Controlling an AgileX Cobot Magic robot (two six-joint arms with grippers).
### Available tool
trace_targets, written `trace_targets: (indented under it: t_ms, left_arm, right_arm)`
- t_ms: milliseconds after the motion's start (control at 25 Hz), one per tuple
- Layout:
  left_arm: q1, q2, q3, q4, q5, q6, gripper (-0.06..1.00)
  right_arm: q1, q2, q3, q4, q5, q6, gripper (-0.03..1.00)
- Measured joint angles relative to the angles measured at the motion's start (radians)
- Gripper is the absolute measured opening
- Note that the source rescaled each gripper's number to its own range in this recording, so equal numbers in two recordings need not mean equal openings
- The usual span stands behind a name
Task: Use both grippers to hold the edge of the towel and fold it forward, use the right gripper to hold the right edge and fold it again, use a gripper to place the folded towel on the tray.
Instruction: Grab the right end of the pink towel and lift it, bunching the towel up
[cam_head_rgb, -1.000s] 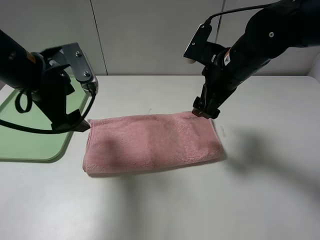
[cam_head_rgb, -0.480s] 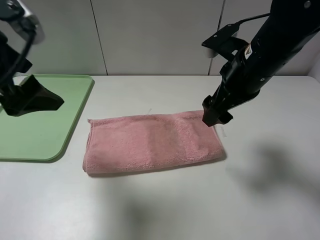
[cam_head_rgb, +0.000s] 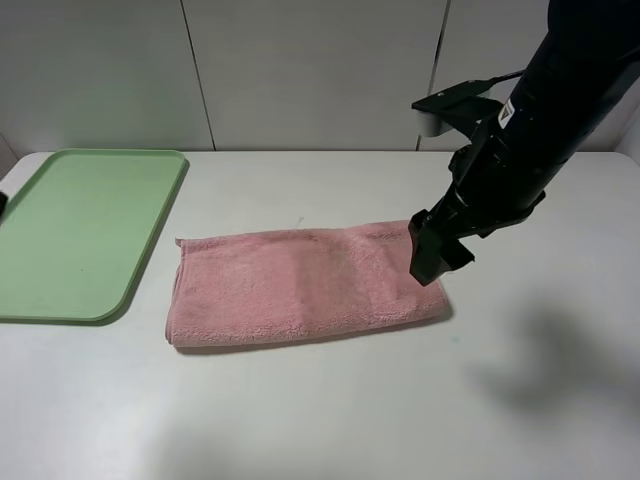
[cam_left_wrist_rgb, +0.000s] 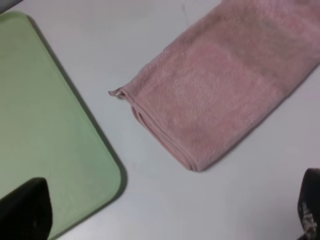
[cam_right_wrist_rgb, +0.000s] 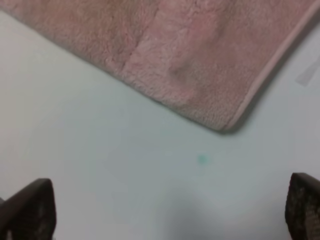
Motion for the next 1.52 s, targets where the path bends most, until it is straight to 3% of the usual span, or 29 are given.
trace_targets:
  t_ms: [240,720,1520]
  left_arm:
    - [0.0,-0.227,0.116,0.0,0.088,-0.08,0.98]
    - [0.0,-0.671,0.332,0.001,0.094,-0.138,0.98]
    - [0.026,-0.688,0.366,0.008,0.101,-0.138,0.98]
  right_arm:
    - [0.0,0.0,0.0,0.006,0.014,0.009,1.0]
    - [0.0,0.0,0.0,0.008,0.025,0.028,1.0]
    - [0.0,0.0,0.0,0.045,0.038,0.065,1.0]
